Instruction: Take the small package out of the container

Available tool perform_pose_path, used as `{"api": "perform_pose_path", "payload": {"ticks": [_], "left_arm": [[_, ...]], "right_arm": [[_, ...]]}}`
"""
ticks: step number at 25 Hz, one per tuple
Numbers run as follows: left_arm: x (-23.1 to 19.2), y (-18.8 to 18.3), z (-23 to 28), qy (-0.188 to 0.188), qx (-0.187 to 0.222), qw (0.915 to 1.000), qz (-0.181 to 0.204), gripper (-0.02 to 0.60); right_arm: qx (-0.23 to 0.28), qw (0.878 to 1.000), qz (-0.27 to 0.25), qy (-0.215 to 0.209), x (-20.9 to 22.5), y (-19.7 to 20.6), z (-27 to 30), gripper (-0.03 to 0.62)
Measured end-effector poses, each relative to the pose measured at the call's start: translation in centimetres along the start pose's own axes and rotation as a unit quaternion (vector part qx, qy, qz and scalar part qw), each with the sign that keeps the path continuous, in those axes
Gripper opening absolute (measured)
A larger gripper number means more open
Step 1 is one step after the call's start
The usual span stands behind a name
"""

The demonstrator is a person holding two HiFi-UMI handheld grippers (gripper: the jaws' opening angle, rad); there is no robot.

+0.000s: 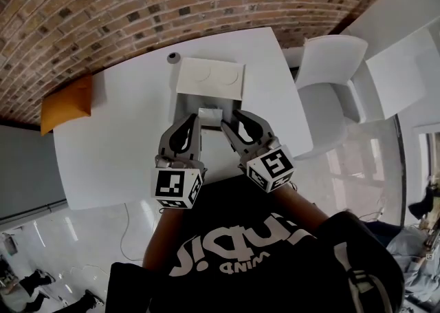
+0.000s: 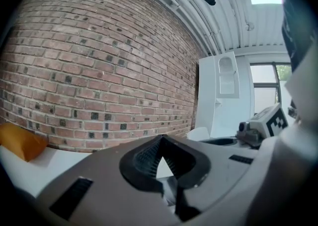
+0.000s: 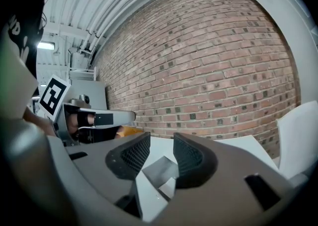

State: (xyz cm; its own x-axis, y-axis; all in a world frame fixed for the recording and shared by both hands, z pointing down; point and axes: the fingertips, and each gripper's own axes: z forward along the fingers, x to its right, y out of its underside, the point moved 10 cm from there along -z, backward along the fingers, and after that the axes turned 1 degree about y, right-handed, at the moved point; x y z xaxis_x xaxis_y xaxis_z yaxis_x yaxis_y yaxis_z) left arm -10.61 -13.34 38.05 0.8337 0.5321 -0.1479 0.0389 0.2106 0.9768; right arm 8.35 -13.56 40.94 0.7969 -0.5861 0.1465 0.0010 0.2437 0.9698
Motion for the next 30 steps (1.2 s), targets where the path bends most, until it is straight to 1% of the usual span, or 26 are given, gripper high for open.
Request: {"api": "perform_pose_path", "payload": {"ticks": [13, 25, 30], "left_arm": [[0.1, 0.0, 0.1, 0.003, 0.004, 1.0, -0.008, 0.005], [0.1, 0.2, -0.2, 0.002, 0.0, 0.9999, -0.011, 0.005], [0.0, 0.3, -0.1, 0.004, 0.0, 0.9999, -0.012, 0.005]], "right_arm": [[-0.021, 1.0, -0.004, 0.008, 0.7, 0.8, 0.3, 0.138], [-0.074, 0.997, 0.015, 0.015, 1.9, 3.5, 2.3, 0.138], [-0.109, 0.994, 0.013, 0.022, 2.6, 5.1, 3.9, 0.137]]}}
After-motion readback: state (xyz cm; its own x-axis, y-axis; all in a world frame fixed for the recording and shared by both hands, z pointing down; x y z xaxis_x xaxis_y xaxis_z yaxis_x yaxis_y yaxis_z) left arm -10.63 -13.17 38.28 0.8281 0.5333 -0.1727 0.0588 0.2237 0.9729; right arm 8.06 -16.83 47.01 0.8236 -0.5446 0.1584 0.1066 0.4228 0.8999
